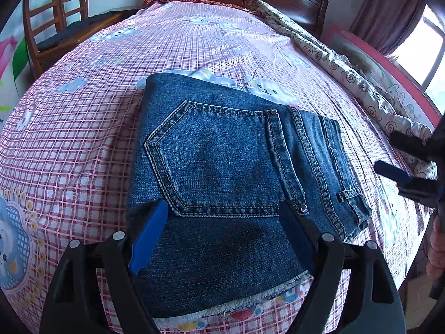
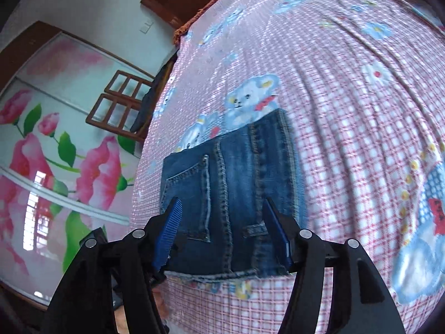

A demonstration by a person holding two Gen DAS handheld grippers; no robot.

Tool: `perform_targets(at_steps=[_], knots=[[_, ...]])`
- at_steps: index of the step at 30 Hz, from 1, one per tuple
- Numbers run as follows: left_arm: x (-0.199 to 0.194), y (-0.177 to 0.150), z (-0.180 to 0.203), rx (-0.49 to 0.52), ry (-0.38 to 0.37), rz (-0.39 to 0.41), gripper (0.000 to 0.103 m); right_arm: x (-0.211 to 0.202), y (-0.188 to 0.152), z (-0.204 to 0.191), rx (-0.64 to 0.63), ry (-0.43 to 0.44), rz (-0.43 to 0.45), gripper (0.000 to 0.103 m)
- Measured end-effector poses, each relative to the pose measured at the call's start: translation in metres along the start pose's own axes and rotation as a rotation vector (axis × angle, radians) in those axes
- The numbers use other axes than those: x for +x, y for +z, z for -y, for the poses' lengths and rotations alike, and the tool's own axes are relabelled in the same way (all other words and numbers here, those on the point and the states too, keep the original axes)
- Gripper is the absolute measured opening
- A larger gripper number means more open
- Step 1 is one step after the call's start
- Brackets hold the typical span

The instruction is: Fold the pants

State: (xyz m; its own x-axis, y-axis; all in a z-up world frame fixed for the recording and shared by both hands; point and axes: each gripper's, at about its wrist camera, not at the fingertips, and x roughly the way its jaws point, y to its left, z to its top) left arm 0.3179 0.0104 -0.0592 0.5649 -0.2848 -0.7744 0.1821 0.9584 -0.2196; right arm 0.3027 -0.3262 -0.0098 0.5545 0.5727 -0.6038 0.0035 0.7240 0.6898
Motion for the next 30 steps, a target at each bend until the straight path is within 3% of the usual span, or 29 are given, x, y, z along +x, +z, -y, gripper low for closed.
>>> perform_targets(at_steps=[3,8,10,11,13,16,20,25,27,30], knots=[[-0.001,0.001,-0.002,-0.012,-0.008,0.000,0.082,0.037,0.019,-0.026,-0.035,0.047,-0.018,0.059],[-0.002,0.000,-0.004,-0.024,-0.025,0.002,0.083,0.078,0.042,-0.032,-0.018,0.075,-0.032,0.059],[-0.002,-0.001,-0.004,-0.025,-0.030,0.004,0.084,0.088,0.048,-0.018,0.047,0.082,-0.033,0.060],[-0.001,0.000,-0.004,-0.026,-0.029,0.005,0.084,0.092,0.049,-0.007,0.092,0.073,-0.034,0.067],[-0.001,-0.001,-0.003,-0.027,-0.031,0.007,0.085,0.098,0.048,0.023,0.196,0.125,-0.031,0.066],[0.000,0.000,-0.002,-0.030,-0.033,0.006,0.086,0.095,0.045,0.037,0.283,0.155,-0.016,0.058],[0.001,0.001,-0.003,-0.035,-0.032,0.005,0.086,0.076,0.041,0.011,0.175,0.025,-0.014,0.061],[0.001,0.002,-0.003,-0.034,-0.026,0.005,0.086,0.037,0.005,-0.007,0.108,0.099,-0.017,0.061],[0.001,0.001,-0.002,-0.031,-0.023,0.005,0.086,0.020,-0.017,-0.006,0.093,0.113,-0.023,0.067],[0.001,0.002,-0.002,-0.028,-0.022,0.005,0.086,0.005,-0.046,0.007,0.112,0.129,-0.027,0.067]])
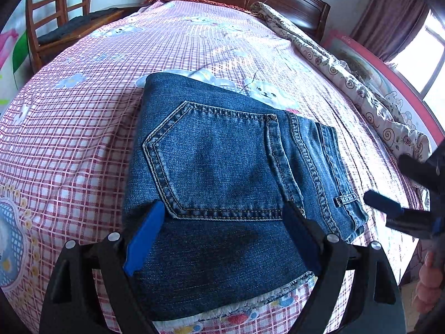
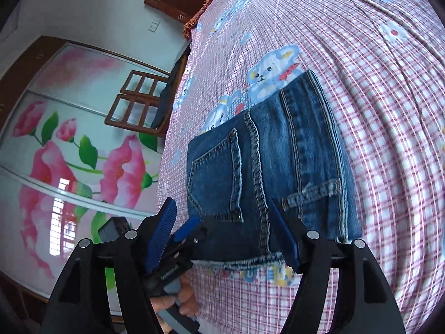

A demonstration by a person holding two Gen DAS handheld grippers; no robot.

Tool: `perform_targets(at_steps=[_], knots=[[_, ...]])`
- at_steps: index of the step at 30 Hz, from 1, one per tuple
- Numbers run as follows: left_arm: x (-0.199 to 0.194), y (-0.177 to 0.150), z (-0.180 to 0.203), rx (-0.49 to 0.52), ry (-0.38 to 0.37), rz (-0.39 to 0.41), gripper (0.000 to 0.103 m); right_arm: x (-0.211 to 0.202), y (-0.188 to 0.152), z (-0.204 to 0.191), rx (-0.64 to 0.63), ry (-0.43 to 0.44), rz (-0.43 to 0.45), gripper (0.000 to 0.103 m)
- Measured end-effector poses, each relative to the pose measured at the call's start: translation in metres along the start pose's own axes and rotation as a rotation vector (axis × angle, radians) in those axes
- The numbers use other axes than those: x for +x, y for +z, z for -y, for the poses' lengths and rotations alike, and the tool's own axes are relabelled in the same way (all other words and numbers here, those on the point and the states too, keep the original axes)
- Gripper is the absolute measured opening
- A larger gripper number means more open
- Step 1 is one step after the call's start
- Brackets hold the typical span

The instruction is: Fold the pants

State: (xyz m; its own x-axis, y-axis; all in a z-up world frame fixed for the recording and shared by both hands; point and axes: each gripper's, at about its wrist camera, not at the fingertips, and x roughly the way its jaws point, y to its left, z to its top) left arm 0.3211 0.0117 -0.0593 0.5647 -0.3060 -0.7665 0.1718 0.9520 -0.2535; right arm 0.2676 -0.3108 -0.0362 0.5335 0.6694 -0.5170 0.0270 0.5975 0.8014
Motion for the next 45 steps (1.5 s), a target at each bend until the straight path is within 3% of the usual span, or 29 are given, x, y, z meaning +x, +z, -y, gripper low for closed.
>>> perform_targets(at_steps=[3,5,7,9,13,18,20,26,31,37,42,45], knots=[[0.001,0.001,0.002,0.008,0.007,-0.001,0.086,0.004,-0.008,0.044,0.089,-0.035,0.005,0.067],[0.004,0.002,0.004,0.019,0.016,-0.007,0.086,0.002,-0.012,0.066,0.165,0.053,0.034,0.062],[-0.002,0.002,0.005,0.013,0.019,-0.002,0.086,-0.004,-0.012,0.053,0.141,0.010,0.031,0.065],[-0.014,0.000,0.001,-0.039,0.017,0.007,0.086,-0.012,-0.018,0.030,0.070,-0.067,0.028,0.079],[-0.045,-0.018,-0.002,-0.096,0.035,0.052,0.094,-0.027,-0.047,-0.004,-0.043,-0.128,0.046,0.080],[-0.081,-0.055,-0.002,-0.108,0.080,0.080,0.094,-0.039,-0.089,-0.018,-0.122,-0.201,0.035,0.080],[-0.100,-0.072,0.000,-0.100,0.119,0.129,0.094,-0.045,-0.106,-0.025,-0.178,-0.252,0.059,0.080],[-0.169,-0.123,0.028,0.046,0.271,0.429,0.099,-0.073,-0.157,-0.048,-0.431,-0.464,0.240,0.080],[-0.196,-0.154,0.048,0.144,0.388,0.616,0.101,-0.093,-0.184,-0.054,-0.539,-0.497,0.381,0.080],[-0.201,-0.176,0.048,0.151,0.428,0.675,0.101,-0.104,-0.209,-0.053,-0.613,-0.533,0.531,0.080],[-0.200,-0.197,0.052,0.157,0.398,0.695,0.101,-0.100,-0.229,-0.042,-0.631,-0.555,0.581,0.080],[-0.197,-0.206,0.053,0.171,0.379,0.682,0.101,-0.098,-0.237,-0.042,-0.622,-0.539,0.565,0.080]])
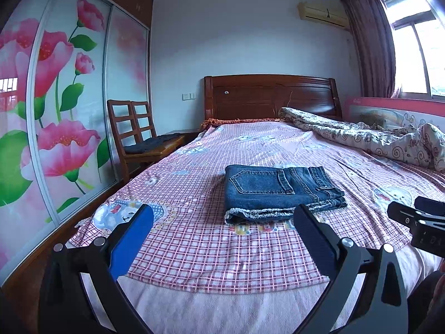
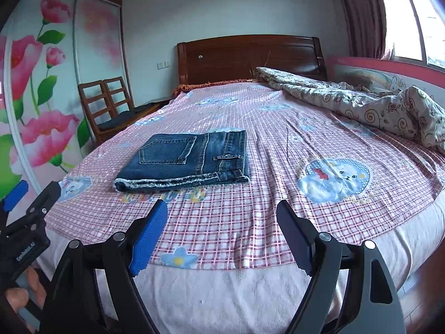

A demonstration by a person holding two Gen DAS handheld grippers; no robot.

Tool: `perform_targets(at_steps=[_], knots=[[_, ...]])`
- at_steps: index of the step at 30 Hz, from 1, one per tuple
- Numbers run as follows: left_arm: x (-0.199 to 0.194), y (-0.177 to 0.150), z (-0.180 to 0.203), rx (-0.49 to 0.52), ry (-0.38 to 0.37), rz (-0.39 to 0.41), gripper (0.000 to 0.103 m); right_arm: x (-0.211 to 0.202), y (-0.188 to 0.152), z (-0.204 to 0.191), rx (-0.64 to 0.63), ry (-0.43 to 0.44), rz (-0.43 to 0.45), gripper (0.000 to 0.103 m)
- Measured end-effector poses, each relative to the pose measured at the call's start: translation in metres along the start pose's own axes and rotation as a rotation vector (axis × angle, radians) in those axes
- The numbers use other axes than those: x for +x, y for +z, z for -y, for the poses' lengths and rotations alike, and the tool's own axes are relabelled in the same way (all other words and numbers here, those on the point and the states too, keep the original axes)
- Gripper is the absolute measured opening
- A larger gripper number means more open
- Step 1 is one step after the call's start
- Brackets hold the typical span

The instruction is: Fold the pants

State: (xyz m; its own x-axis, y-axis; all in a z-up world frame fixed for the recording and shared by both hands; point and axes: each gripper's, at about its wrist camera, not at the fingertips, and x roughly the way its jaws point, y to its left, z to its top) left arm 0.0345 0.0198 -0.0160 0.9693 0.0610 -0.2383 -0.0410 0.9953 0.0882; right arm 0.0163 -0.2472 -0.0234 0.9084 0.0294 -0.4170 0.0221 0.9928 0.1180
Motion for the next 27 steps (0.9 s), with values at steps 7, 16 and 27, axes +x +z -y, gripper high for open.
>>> perform_targets(at_steps=[7,16,27], knots=[[0.003,0.001,-0.006,-0.039,-0.016,-0.011,0.101,-0.006,-0.003,-0.012,-0.030,0.048,0.005,0.080],[0.005,-0.003,-0.006,-0.044,-0.034,-0.039,0.101,-0.008,-0.003,-0.019,-0.053,0.059,0.005,0.080],[0.005,-0.004,-0.002,-0.029,-0.045,-0.047,0.101,-0.003,-0.004,-0.012,-0.027,0.054,-0.016,0.084]])
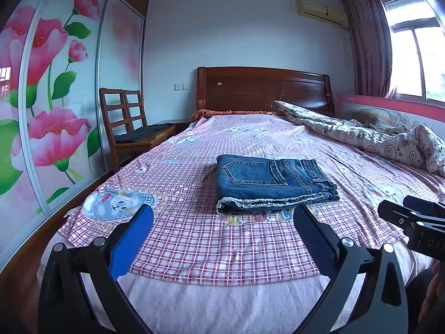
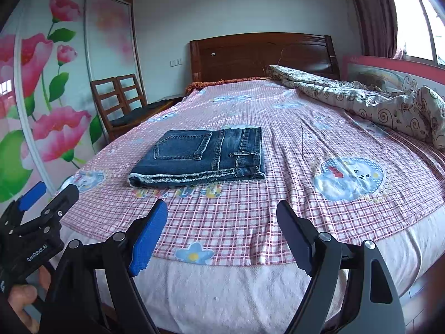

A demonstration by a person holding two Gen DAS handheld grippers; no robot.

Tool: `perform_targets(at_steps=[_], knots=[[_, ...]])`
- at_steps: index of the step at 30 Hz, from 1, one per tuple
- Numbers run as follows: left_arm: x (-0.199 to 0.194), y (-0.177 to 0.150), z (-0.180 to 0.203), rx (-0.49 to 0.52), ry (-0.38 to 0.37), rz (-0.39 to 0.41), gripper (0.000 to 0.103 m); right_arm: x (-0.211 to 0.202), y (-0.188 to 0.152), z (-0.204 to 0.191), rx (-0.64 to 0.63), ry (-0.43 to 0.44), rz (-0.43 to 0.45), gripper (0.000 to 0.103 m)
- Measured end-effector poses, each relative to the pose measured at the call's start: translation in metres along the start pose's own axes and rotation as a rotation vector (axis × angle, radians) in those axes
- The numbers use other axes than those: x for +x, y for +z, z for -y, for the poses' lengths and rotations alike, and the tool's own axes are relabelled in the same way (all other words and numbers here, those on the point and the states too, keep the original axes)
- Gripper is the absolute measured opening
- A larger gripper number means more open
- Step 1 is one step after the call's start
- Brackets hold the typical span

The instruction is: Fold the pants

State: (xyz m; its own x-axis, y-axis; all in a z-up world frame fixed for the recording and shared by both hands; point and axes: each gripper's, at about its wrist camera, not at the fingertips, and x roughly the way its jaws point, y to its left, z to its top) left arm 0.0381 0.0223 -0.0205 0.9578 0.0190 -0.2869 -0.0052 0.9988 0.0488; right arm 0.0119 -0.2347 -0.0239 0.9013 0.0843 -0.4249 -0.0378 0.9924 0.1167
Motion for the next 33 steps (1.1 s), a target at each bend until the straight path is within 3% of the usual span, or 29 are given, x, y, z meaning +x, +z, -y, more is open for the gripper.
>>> perform_targets(at_steps=[33], knots=[[0.0011,-0.0014,0.0014,-0.014,-0.002,-0.018,0.101,0.0032,-0.0034,-0.0040,-0.006,0.005,-0.031,0.084]])
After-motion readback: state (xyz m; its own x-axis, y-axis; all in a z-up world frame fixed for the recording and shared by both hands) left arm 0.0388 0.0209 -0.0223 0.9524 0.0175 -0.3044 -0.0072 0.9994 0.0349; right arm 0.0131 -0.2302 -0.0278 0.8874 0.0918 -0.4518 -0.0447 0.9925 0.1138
